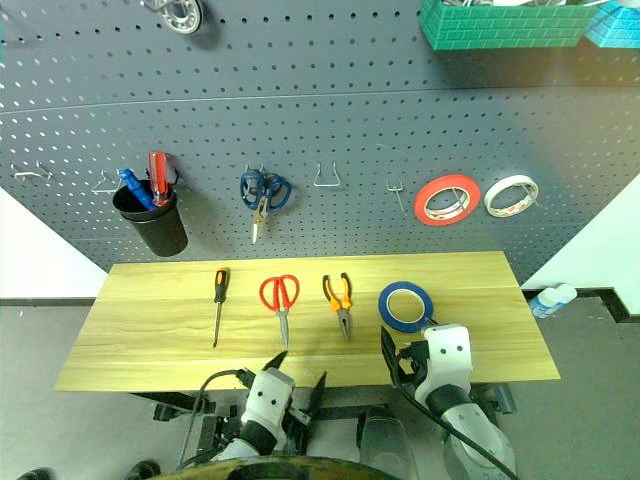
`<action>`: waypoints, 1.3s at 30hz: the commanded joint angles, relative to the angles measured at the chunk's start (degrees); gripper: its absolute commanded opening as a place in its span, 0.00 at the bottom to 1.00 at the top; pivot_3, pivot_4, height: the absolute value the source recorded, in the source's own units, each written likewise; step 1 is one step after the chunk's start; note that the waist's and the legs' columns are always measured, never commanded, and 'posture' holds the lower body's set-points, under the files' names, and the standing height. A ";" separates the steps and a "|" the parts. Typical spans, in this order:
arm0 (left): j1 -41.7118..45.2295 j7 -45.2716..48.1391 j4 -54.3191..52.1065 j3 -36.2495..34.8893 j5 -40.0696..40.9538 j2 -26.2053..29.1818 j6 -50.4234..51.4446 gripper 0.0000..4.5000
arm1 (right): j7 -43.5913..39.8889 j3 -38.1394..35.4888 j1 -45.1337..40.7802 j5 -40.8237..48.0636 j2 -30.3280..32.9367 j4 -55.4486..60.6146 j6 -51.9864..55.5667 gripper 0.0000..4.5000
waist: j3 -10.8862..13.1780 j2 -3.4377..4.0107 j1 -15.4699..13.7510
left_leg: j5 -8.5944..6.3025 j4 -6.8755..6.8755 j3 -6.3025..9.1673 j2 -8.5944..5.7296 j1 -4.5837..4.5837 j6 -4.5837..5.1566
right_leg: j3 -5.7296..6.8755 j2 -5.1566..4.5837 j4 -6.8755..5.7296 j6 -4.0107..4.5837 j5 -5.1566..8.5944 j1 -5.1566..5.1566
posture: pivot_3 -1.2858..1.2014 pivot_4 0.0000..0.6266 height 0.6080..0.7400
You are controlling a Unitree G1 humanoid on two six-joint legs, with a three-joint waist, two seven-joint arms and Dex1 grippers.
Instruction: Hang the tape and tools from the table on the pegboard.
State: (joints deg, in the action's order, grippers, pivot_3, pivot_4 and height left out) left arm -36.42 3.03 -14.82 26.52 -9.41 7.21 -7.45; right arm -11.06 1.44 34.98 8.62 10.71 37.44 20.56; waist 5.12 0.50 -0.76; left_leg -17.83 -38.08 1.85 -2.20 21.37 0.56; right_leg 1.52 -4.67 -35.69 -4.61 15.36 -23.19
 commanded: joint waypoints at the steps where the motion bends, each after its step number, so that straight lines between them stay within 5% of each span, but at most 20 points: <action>1: 10.85 12.37 -5.78 -28.26 24.27 14.56 3.52 0.98 | 0.02 -0.01 -0.63 0.18 -0.07 0.91 -0.45 1.00 | 0.02 0.01 -0.37 | 0.00 -0.01 0.00 0.03 -0.02 -0.01 | 0.00 -0.01 -0.15 0.04 0.02 -0.05 | 0.51 0.07 0.97; 3: 13.89 14.61 -3.34 -35.10 30.34 18.35 4.43 0.98 | 0.07 0.04 -0.72 0.21 -0.12 0.92 -0.39 1.00 | 0.00 -0.12 -0.14 | 0.02 -0.10 0.01 0.63 -0.02 -0.13 | 0.70 0.14 -0.54 0.55 0.08 -0.28 | 0.51 0.06 0.97; 8: 14.73 17.87 -3.90 -35.77 32.39 17.25 7.58 0.98 | 0.05 0.24 -0.84 0.13 -0.02 0.94 -0.46 1.00 | -0.65 0.45 0.49 | 0.04 -0.08 -0.61 0.54 -0.89 -0.17 | 0.71 -0.20 -0.36 0.50 -0.14 0.54 | 0.51 0.06 0.97; 12: 14.89 26.61 -4.60 -35.50 40.51 18.39 13.05 0.98 | 0.11 0.14 -0.99 0.21 -0.02 0.87 -0.43 1.00 | -0.75 -0.67 0.04 | 0.01 -0.09 -0.70 0.52 -0.95 -0.14 | 0.51 -0.21 -0.43 0.48 -0.17 0.49 | 0.51 0.06 0.97; 15: 14.09 31.69 -5.34 -36.64 45.12 20.16 16.71 0.98 | 0.12 0.17 -1.07 0.32 -0.12 0.84 -0.41 1.00 | -0.76 -0.70 0.08 | -0.01 -0.10 -0.67 0.57 -1.00 -0.17 | 0.52 -0.25 -0.39 0.40 -0.09 0.39 | 0.51 0.06 0.97; 23: 10.71 38.71 -7.34 -37.85 46.19 23.25 19.36 0.98 | 0.06 0.57 -0.20 0.19 0.14 2.22 -0.10 1.00 | -0.55 -0.48 0.18 | -0.06 -0.05 -0.68 0.65 -0.97 -0.25 | 0.50 -0.26 -0.38 0.41 -0.08 0.28 | 0.51 0.08 0.97; 32: 8.13 38.32 -10.40 -41.30 45.16 23.10 20.01 0.98 | -0.28 0.79 7.24 0.76 1.71 11.81 2.19 1.00 | 2.31 -0.67 0.15 | -0.13 -0.04 -0.68 0.70 -0.81 -0.38 | 0.44 -0.30 -0.35 0.39 -0.05 0.16 | 0.51 0.23 0.97; 36: 7.41 37.78 -10.87 -41.26 43.76 22.39 19.25 0.98 | -0.40 -1.62 -15.06 1.33 1.93 -6.21 7.14 1.00 | 3.44 -1.52 1.91 | -0.07 0.07 -0.83 0.85 -0.66 -0.27 | 0.48 -0.31 -0.25 0.48 -0.12 0.05 | 0.51 0.27 0.97; 39: 7.59 37.51 -11.38 -41.15 42.94 22.03 19.44 0.98 | -2.07 -2.19 -17.52 1.37 2.71 -10.33 6.02 1.00 | 3.94 -1.21 0.95 | -0.03 -0.07 -0.91 0.89 -0.27 -0.25 | 0.62 -0.38 -0.09 0.56 -0.21 -0.19 | 0.51 0.29 0.97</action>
State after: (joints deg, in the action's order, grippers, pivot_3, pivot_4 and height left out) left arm -28.58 40.85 -24.98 -14.08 34.24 29.38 12.72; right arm -12.09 -0.40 16.81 9.48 12.88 28.67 27.14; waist 9.06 -0.71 0.18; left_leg -17.87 -38.15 0.95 -1.33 21.18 0.31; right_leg 2.18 -5.06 -35.80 -3.81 14.97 -23.59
